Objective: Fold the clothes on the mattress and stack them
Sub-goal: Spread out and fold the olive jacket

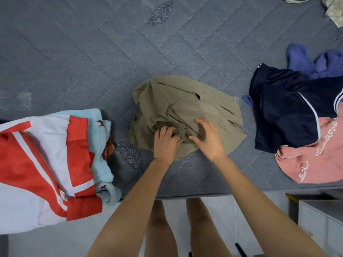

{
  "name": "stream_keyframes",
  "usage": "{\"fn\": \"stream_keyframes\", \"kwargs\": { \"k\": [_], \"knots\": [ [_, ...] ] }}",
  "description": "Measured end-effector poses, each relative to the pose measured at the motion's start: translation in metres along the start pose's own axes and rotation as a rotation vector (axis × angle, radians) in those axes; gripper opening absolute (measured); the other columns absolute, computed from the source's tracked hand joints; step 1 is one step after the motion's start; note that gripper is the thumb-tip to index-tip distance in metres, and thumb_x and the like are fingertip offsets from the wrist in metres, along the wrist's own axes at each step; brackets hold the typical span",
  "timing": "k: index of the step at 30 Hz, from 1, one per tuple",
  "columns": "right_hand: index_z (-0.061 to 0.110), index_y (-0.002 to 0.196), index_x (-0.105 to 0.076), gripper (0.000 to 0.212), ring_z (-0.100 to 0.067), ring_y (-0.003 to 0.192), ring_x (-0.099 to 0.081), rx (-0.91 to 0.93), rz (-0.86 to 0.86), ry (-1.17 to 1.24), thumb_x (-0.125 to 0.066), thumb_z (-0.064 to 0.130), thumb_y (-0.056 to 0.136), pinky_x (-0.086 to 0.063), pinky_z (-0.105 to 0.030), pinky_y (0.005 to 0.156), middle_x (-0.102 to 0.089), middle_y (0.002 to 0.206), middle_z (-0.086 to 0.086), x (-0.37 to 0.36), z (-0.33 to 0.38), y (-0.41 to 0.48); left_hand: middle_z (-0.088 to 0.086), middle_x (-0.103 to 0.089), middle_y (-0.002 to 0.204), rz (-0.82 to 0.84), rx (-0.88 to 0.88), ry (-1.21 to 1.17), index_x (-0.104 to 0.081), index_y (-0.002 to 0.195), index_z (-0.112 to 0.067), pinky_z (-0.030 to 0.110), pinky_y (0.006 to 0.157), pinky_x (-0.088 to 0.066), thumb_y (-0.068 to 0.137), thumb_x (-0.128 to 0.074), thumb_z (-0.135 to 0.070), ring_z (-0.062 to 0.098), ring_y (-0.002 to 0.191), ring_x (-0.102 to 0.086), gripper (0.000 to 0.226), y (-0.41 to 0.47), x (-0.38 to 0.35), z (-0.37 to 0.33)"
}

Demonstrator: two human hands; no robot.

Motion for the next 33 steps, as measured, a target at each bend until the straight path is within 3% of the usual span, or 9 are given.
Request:
{"fn": "stream_keyframes", "kwargs": {
  "k": [3,6,11,14,17,20,24,29,33],
  "knots": [
    [0.010,0.140,-0.049,0.065,-0.026,0.135,-0.041,0.053,0.029,0.012,-0.078,0.020,0.082,-0.028,-0.034,0.116,-0.049,0.142,-0.009,0.007,0.007,0.003,0.009,-0.070,0.098,-0.095,0.050,-0.304,-0.070,0.089,-0.005,0.046,0.093,-0.045,0.091,-0.064,-0.016,0.030,0.098,-0.062,0.013,0.007,0.016,0.001],
    [0.013,0.146,-0.043,0.075,-0.021,0.140,-0.034,0.093,0.091,0.084,-0.080,0.022,0.081,-0.020,-0.023,0.116,-0.042,0.150,-0.006,0.015,0.023,0.008,0.006,-0.068,0.086,-0.177,0.140,-0.572,-0.065,0.098,-0.002,0.032,0.073,-0.049,0.094,-0.060,-0.014,0.020,0.077,-0.062,0.013,0.014,0.046,0.007],
    [0.015,0.149,-0.039,0.081,-0.021,0.139,-0.037,0.118,0.157,0.152,-0.080,0.026,0.080,-0.027,-0.034,0.117,-0.043,0.150,-0.006,0.039,0.067,0.015,-0.008,-0.060,0.089,-0.332,0.152,-0.745,-0.064,0.105,-0.004,0.005,0.075,-0.041,0.096,-0.055,-0.017,-0.003,0.081,-0.053,0.018,0.031,0.117,0.004],
    [0.008,0.135,-0.055,0.056,-0.022,0.132,-0.046,0.119,0.126,0.207,-0.076,0.024,0.085,-0.034,-0.037,0.113,-0.055,0.138,-0.008,0.061,0.097,0.017,-0.016,-0.058,0.083,-0.359,0.106,-0.772,-0.065,0.104,-0.011,0.007,0.074,-0.041,0.095,-0.054,-0.020,-0.006,0.077,-0.053,0.017,0.039,0.164,-0.007],
    [0.003,0.102,-0.067,0.018,-0.005,0.097,-0.060,0.121,0.007,0.337,-0.068,0.017,0.091,-0.044,-0.026,0.091,-0.066,0.100,0.003,0.093,0.122,0.013,-0.019,-0.058,0.081,-0.393,0.072,-0.853,-0.060,0.094,-0.024,0.007,0.074,-0.042,0.096,-0.053,-0.014,-0.011,0.077,-0.056,0.013,0.039,0.214,-0.021],
    [0.009,0.084,-0.063,0.011,-0.007,0.077,-0.055,0.104,-0.039,0.394,-0.063,0.015,0.094,-0.042,-0.020,0.075,-0.061,0.080,0.005,0.126,0.147,0.005,-0.015,-0.058,0.079,-0.470,0.051,-0.929,-0.058,0.086,-0.033,0.009,0.071,-0.043,0.095,-0.054,-0.006,-0.008,0.073,-0.054,0.029,0.032,0.258,-0.034],
    [0.004,0.084,-0.056,0.016,-0.010,0.068,-0.044,0.204,-0.079,0.342,-0.057,0.014,0.097,-0.035,-0.017,0.063,-0.053,0.074,-0.005,0.168,0.186,-0.014,0.000,-0.057,0.079,-0.517,0.015,-0.991,-0.061,0.088,-0.015,0.016,0.068,-0.041,0.095,-0.053,-0.003,0.005,0.073,-0.051,0.016,0.026,0.307,-0.056],
    [0.008,0.086,-0.052,0.016,-0.001,0.053,-0.032,0.252,-0.118,0.470,-0.053,0.015,0.100,-0.031,-0.015,0.058,-0.034,0.062,0.004,0.216,0.224,-0.038,-0.008,-0.060,0.079,-0.577,-0.054,-1.035,-0.061,0.091,-0.011,0.011,0.069,-0.041,0.095,-0.052,0.000,-0.007,0.071,-0.055,0.014,0.017,0.374,-0.090],
    [0.014,0.110,-0.060,0.021,0.001,0.083,-0.047,0.345,-0.071,0.415,-0.067,0.025,0.093,-0.038,-0.011,0.079,-0.053,0.092,0.004,0.236,0.240,-0.062,-0.004,-0.059,0.081,-0.570,-0.131,-1.066,-0.060,0.096,-0.006,0.011,0.070,-0.042,0.096,-0.052,-0.001,-0.007,0.071,-0.055,0.010,0.008,0.416,-0.121]
  ]
}}
Point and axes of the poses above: each hand's wrist, its own y-axis towards the middle knuckle, its own x-axis out of the back of the hand, z = x × y, the point moved 4 cm from there along y, towards the middle knuckle
